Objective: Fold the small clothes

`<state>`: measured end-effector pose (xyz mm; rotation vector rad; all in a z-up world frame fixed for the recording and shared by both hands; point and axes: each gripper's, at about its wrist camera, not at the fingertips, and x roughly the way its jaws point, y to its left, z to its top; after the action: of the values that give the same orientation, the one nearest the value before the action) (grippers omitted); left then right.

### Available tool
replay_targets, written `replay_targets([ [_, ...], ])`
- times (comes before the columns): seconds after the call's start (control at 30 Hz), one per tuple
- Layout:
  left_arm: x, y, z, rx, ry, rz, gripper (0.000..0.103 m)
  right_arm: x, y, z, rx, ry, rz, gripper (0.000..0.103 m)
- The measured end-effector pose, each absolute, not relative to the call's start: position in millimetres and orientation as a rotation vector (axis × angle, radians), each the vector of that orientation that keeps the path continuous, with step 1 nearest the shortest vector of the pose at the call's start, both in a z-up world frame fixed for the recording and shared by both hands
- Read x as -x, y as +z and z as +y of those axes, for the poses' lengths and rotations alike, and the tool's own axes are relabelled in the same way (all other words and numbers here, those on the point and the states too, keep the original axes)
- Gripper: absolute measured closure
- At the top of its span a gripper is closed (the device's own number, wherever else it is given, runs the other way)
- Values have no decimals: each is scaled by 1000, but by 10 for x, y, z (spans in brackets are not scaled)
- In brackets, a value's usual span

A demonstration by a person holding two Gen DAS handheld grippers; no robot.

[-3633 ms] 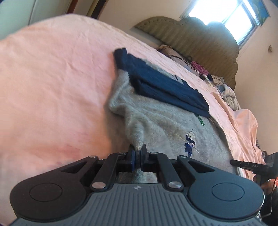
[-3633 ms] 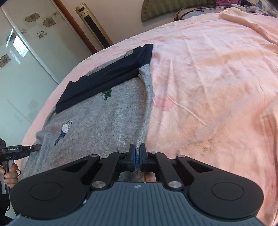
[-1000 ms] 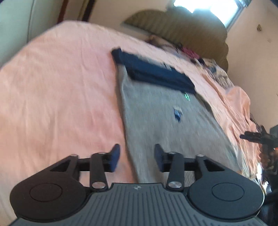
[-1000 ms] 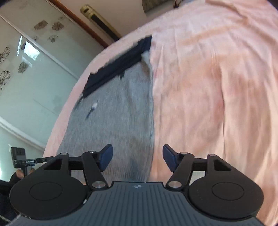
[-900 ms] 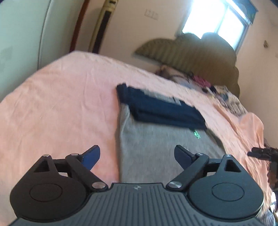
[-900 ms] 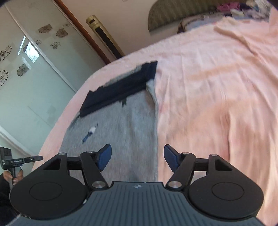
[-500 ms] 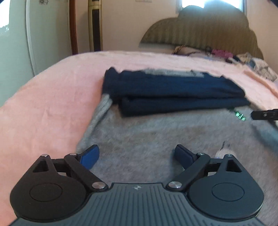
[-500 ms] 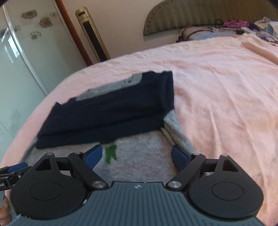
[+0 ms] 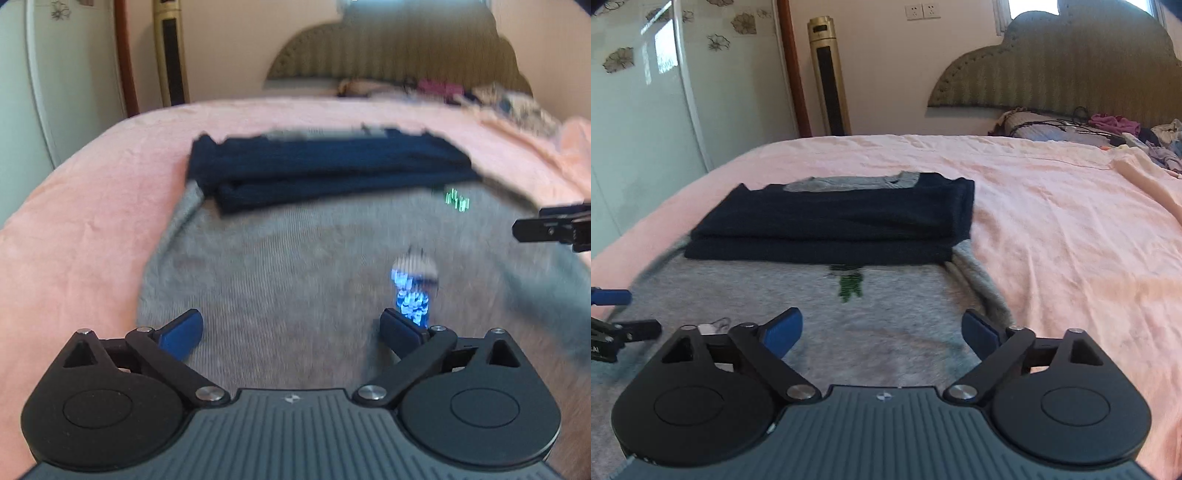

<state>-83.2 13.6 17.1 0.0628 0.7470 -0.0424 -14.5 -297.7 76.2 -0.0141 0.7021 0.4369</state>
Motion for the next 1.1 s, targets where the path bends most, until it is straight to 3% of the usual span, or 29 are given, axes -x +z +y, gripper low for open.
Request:
replay_targets([
  [0.1,832,154,233,-47,-56,728,0,221,522,-2965,86,399,778,3],
  [0.13,818,153,254,-46,-54,726,0,301,470,-2989,128,392,724,0],
  [0.33,950,283,263,-41,-46,748,0,357,583,-3032,103,331,746,6],
  [0.43,1098,154,282,-51,-51,726,0,539,642,-2996,60,430,742,0],
  [0.53,1131,251,317,-54,12,754,0,664,497,-2928,170,454,736,0],
  [0.7,1566,352,419,18,0,770,0,890,765,-3075,117,432,733,0],
  [0.87,1901,209,210,-113,-83,750,0,1193,557,-3065,191,461,752,0],
  [1.1,1908,270,289,-79,-82,773,0,1379,594,-3096,190,461,767,0],
])
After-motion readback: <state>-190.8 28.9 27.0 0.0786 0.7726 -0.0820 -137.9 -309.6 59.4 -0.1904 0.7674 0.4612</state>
